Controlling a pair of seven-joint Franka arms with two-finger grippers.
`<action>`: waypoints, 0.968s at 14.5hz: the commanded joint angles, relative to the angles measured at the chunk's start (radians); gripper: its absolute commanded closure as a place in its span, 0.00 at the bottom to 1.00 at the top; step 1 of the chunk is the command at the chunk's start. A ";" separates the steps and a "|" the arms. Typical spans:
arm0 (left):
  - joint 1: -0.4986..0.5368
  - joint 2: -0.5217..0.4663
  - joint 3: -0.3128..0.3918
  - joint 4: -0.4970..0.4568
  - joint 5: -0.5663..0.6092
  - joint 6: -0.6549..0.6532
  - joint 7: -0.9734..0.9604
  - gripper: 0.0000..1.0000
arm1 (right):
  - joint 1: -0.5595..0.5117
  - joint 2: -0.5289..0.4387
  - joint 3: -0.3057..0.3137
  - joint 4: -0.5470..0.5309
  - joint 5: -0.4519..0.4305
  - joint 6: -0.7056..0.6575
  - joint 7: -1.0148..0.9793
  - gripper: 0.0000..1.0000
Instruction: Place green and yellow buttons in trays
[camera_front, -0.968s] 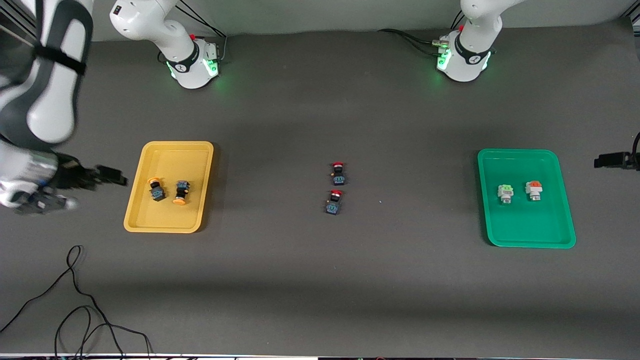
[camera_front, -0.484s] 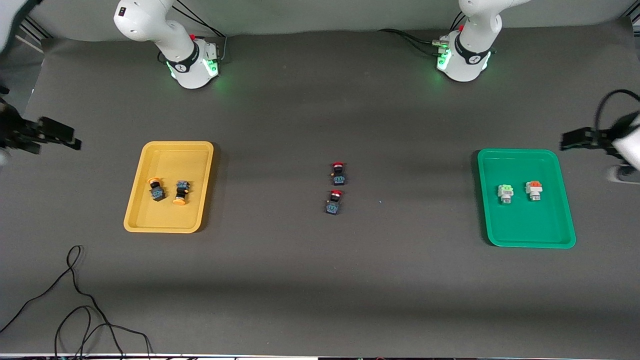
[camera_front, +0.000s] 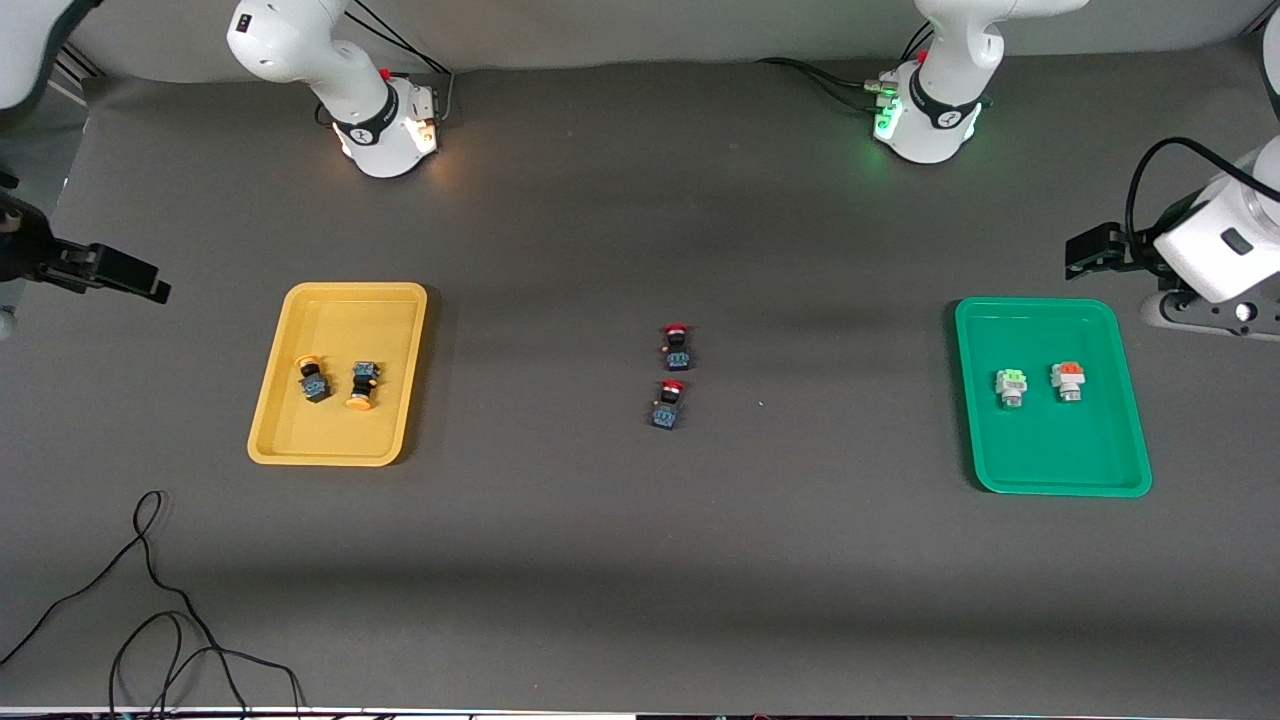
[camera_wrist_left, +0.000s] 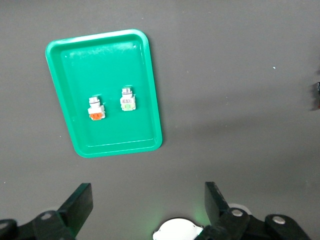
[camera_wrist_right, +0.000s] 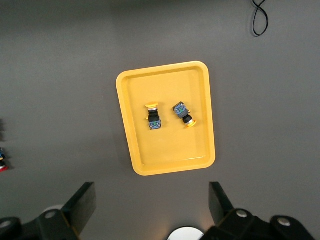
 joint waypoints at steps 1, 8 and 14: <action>-0.037 -0.029 0.031 -0.037 -0.012 0.028 -0.010 0.00 | 0.002 -0.001 0.005 0.022 -0.017 -0.022 0.042 0.00; -0.028 -0.040 0.029 -0.027 -0.015 0.017 -0.007 0.00 | -0.091 -0.013 0.111 0.051 -0.019 -0.071 0.055 0.00; -0.028 -0.041 0.031 -0.011 -0.039 0.011 -0.009 0.00 | -0.452 -0.077 0.467 0.197 -0.077 -0.166 0.060 0.00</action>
